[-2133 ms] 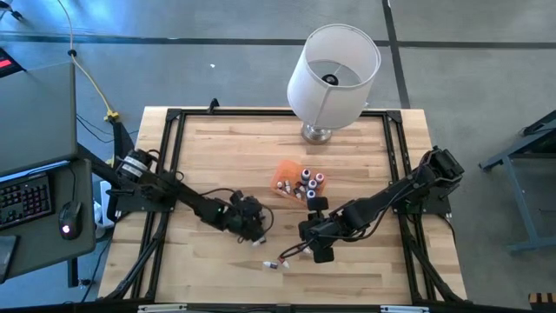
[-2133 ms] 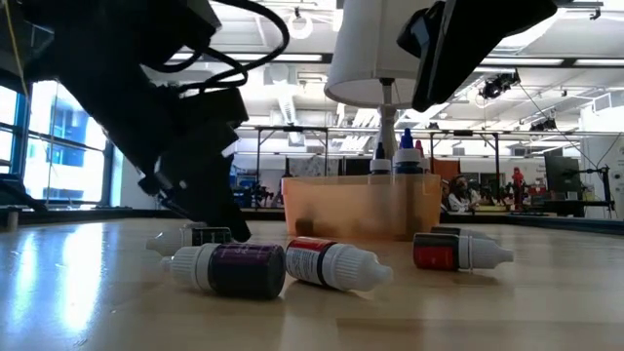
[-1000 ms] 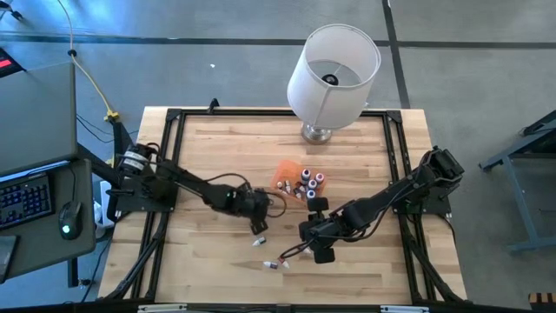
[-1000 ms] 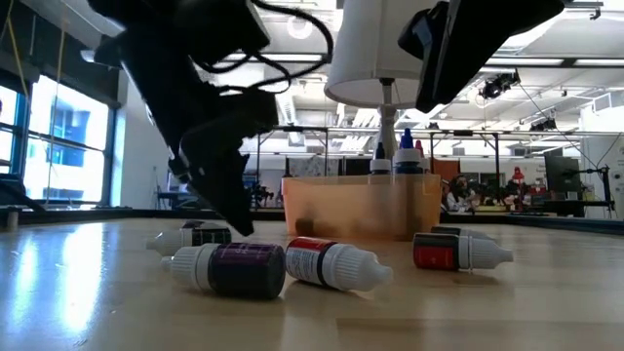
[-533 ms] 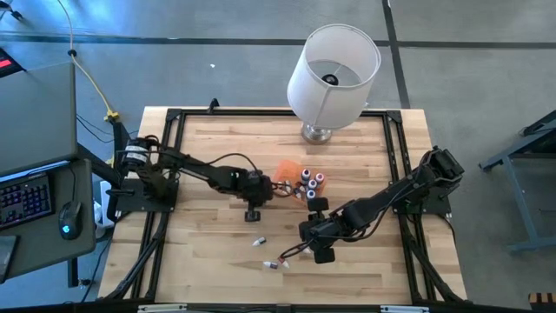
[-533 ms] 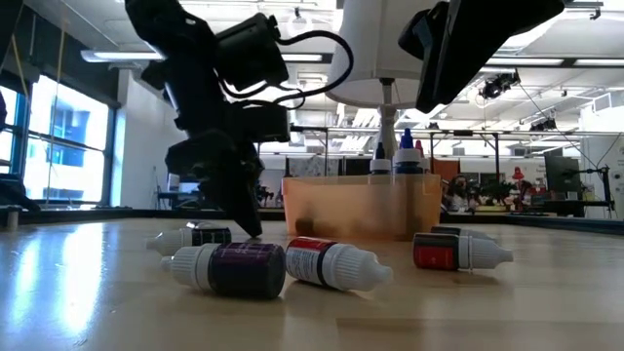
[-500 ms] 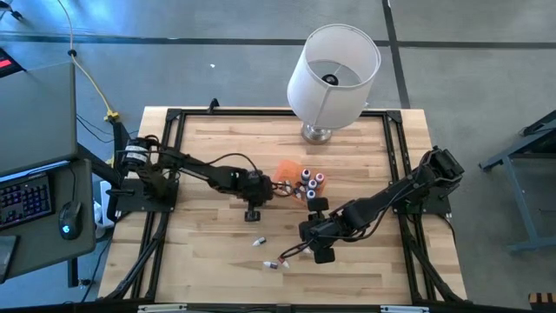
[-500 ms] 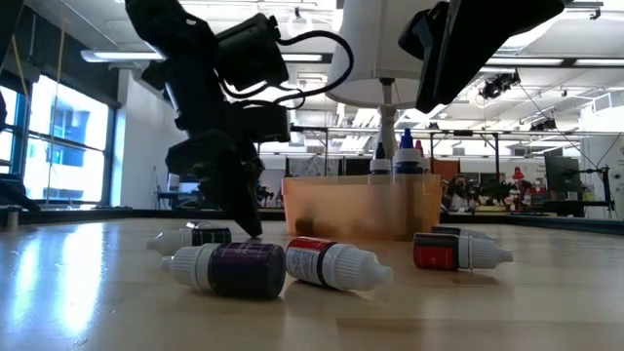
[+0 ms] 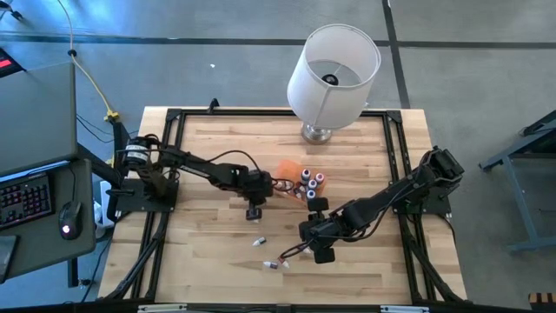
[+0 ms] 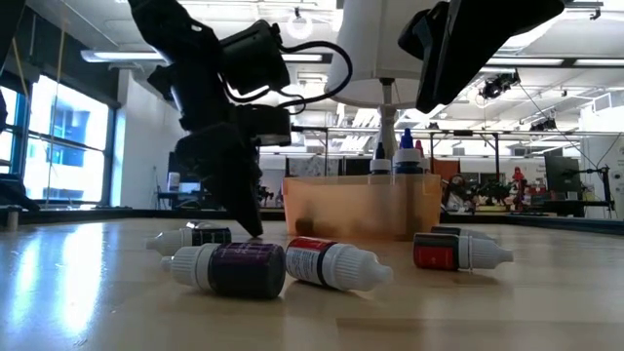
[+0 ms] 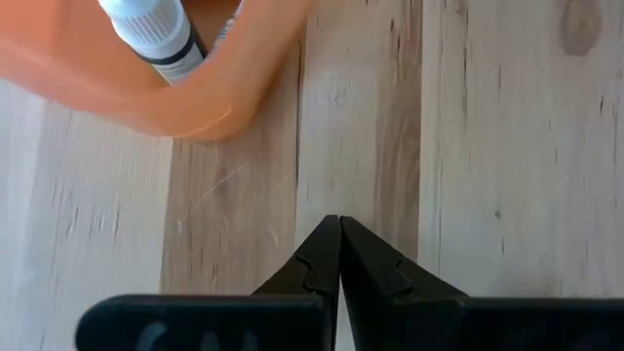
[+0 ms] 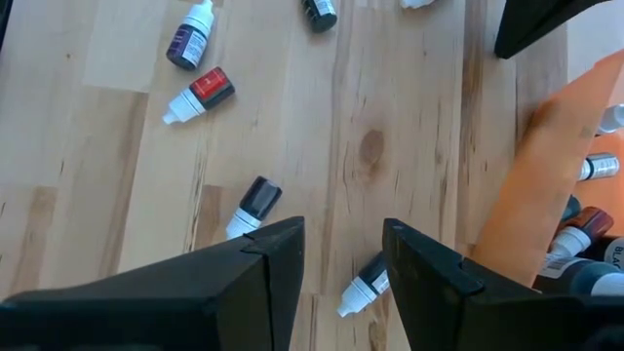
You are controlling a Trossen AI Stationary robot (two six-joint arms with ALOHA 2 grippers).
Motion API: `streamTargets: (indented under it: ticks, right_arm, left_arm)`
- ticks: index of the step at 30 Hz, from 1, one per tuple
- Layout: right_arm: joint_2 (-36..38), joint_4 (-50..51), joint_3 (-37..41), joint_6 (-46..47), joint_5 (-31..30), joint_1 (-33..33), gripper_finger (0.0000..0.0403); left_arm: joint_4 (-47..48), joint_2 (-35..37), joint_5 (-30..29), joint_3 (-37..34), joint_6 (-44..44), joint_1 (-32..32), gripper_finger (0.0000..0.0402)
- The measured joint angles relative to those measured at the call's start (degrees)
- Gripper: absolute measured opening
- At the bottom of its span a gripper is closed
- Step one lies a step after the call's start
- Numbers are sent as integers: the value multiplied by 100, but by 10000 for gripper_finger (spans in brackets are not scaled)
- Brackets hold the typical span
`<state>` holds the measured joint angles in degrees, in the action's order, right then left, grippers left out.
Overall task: Pick & Place food coloring
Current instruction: Put the small purple food coloring bottle into the orange bin
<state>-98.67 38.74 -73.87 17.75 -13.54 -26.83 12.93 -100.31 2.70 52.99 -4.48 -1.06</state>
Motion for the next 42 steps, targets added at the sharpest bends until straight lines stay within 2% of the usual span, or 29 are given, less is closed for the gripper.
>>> streamTargets:
  ticks: [3, 6, 12, 16, 19, 23, 29, 38, 42]
  right_arm:
    - [0, 0, 0, 10, 0, 0, 133]
    - [0, -2, 0, 14, 0, 0, 134]
    - [0, -2, 0, 21, 0, 0, 134]
    - [0, 2, 2, 23, 0, 0, 133]
    - [0, 0, 2, 23, 0, 0, 134]
    - [0, 0, 2, 23, 2, 0, 134]
    - [0, -2, 2, 23, 2, 0, 133]
    - [0, -4, 2, 23, 2, 0, 133]
    - [0, -2, 2, 23, 0, -2, 134]
  left_arm:
    - [111, 57, 27, 1, 14, 70, 15]
    - [448, 66, 106, 168, 133, 76, 42]
    - [2066, 67, -68, 1071, 841, -39, 103]
    - [2892, 68, -123, 1576, 1024, -321, 114]
    - [3302, 72, -208, 1696, 1009, -654, 115]
    - [3369, 65, -381, 1637, 1004, -1095, 115]
    - [3297, -35, -1113, 1623, 1006, -1399, 115]
    - [3147, -53, -1022, 1625, 1009, -1394, 115]
    - [3171, -275, -897, 1620, 1004, -1395, 115]
